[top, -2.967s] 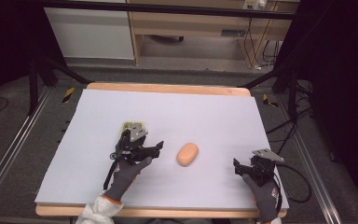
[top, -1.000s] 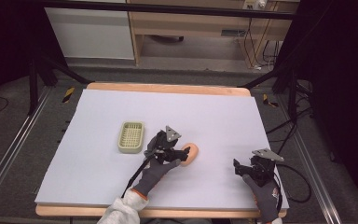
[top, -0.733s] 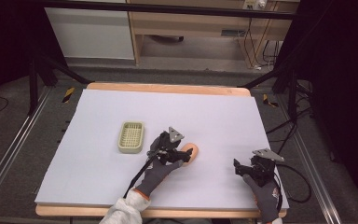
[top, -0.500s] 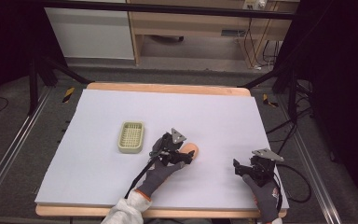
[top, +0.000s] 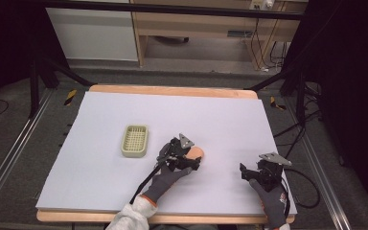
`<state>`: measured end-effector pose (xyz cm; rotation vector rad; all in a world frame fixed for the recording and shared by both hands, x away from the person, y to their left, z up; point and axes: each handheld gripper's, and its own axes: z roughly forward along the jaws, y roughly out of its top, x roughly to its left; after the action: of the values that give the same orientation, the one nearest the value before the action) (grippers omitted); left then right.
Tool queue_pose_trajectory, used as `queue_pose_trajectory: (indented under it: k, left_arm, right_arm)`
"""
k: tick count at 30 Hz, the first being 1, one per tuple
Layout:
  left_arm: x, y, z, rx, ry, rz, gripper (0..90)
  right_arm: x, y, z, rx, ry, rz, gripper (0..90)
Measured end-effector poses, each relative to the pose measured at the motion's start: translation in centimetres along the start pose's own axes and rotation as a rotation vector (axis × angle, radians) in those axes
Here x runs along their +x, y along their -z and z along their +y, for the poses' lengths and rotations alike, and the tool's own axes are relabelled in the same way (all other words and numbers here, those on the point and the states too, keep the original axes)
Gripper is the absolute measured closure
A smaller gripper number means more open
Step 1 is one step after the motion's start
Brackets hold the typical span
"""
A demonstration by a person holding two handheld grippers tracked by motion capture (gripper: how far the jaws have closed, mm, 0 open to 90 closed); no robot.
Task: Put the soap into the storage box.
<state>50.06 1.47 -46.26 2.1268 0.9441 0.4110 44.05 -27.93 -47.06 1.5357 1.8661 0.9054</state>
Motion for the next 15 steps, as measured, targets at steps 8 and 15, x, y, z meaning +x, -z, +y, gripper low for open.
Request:
queue_pose_trajectory:
  k: [8, 15]
  left_arm:
    - [-0.4, -0.9, -0.2, 0.041, -0.012, -0.018, 21.6]
    - [-0.6, -1.6, -0.3, 0.063, -0.012, -0.019, 23.6]
  right_arm:
    - [0.1, -0.1, 0.0, 0.006, 0.002, 0.003, 8.4]
    - [0.1, -0.1, 0.0, 0.010, 0.001, 0.004, 8.4]
